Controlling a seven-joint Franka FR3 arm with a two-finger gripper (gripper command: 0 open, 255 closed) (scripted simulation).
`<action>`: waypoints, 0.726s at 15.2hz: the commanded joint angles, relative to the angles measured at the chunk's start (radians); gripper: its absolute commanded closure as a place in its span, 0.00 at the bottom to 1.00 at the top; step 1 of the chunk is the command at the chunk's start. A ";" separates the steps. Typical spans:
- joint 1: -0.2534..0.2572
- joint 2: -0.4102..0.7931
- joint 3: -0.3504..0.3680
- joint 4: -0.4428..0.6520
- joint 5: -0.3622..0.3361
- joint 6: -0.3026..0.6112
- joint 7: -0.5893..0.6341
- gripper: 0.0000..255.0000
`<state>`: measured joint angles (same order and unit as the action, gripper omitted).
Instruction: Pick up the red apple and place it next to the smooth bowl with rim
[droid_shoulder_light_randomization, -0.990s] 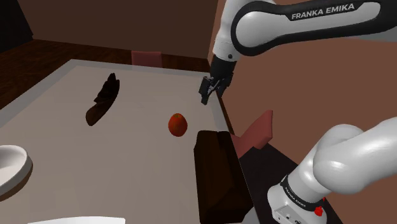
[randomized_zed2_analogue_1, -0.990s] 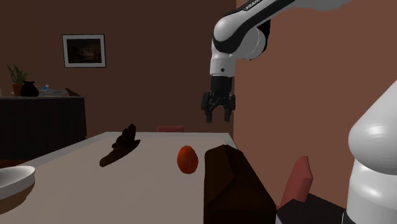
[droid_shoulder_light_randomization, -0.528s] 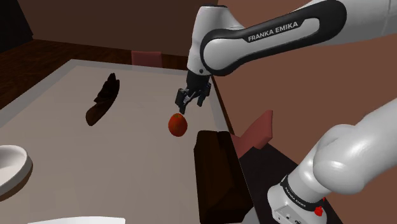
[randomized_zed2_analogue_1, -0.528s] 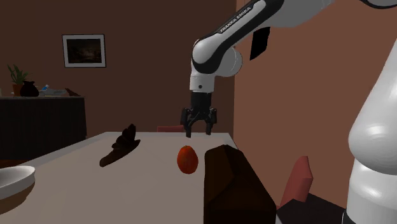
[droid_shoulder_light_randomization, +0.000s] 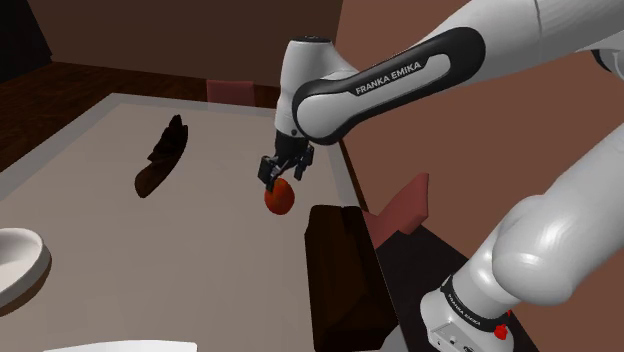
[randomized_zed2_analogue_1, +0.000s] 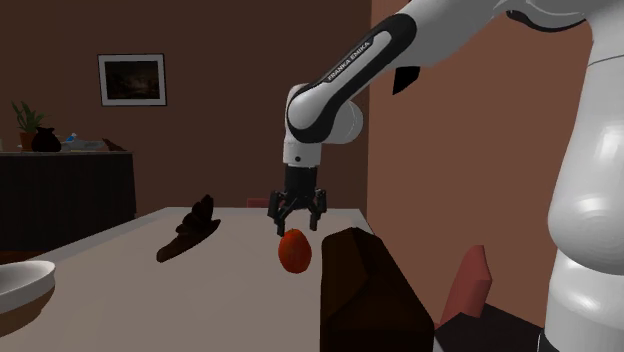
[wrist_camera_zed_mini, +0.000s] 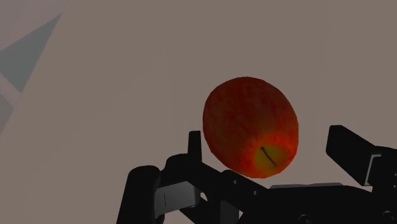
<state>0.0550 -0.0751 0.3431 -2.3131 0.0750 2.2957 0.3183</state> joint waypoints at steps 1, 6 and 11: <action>0.001 0.023 0.003 -0.006 -0.009 0.028 0.008 0.00; 0.001 0.038 0.004 -0.013 -0.014 0.050 0.013 0.00; 0.001 0.037 0.004 -0.013 -0.014 0.050 0.012 1.00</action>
<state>0.0560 -0.0383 0.3472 -2.3257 0.0608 2.3456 0.3308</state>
